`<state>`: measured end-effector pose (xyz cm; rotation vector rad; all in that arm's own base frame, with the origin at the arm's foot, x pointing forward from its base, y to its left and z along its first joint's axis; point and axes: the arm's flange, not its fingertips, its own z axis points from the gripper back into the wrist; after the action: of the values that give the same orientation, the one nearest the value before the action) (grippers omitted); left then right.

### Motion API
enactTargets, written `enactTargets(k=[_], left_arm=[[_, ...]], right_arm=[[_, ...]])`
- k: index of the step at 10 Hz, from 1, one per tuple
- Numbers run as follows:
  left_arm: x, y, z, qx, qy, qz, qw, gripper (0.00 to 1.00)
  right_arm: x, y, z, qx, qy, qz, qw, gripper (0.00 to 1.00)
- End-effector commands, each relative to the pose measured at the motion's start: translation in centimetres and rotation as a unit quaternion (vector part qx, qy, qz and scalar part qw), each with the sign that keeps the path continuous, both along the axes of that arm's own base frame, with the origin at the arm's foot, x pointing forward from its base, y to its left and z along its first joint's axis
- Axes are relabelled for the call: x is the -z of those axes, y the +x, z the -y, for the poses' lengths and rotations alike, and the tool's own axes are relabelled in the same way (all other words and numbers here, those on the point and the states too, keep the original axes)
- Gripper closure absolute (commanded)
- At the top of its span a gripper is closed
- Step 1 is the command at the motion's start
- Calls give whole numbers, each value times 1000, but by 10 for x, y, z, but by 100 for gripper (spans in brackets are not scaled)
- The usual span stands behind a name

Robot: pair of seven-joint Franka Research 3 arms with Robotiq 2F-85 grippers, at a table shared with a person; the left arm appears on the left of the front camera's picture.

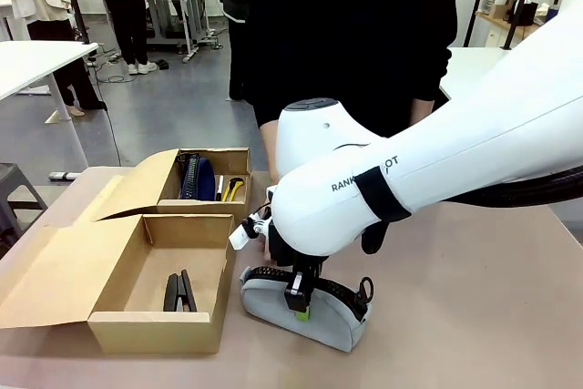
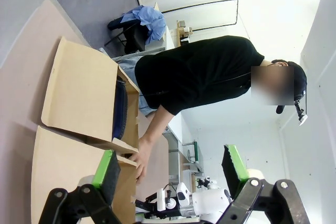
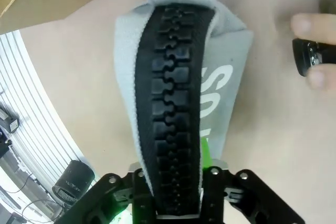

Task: Place items inside the box.
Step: Pick up a Pencil pouch or Stapler and place it inside the Mailer Box closest to the robot.

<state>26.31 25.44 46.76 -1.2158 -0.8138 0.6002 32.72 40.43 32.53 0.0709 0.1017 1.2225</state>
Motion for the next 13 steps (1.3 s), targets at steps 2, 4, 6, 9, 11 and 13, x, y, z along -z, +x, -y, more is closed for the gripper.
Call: enactTargets(k=[2, 4, 6, 9, 11, 13], left_arm=[[0, 0, 0, -2, -3, 19, 1000, 0], [0, 0, 0, -2, -3, 19, 1000, 0], [0, 0, 0, -2, -3, 19, 1000, 0], [0, 0, 0, -2, -3, 19, 1000, 0], [0, 0, 0, -2, -3, 19, 1000, 0], [0, 0, 0, -2, -3, 19, 1000, 0]], right_arm=[[3, -3, 2, 12, -1, 15, 1000, 100], [2, -3, 4, 11, -1, 15, 1000, 100], [-2, -3, 9, 26, -2, 12, 1000, 100], [-63, -20, 57, 107, 34, -24, 993, 100], [-105, -59, 90, 164, 40, -80, 982, 100], [-132, -86, 130, 319, 99, -31, 942, 100]])
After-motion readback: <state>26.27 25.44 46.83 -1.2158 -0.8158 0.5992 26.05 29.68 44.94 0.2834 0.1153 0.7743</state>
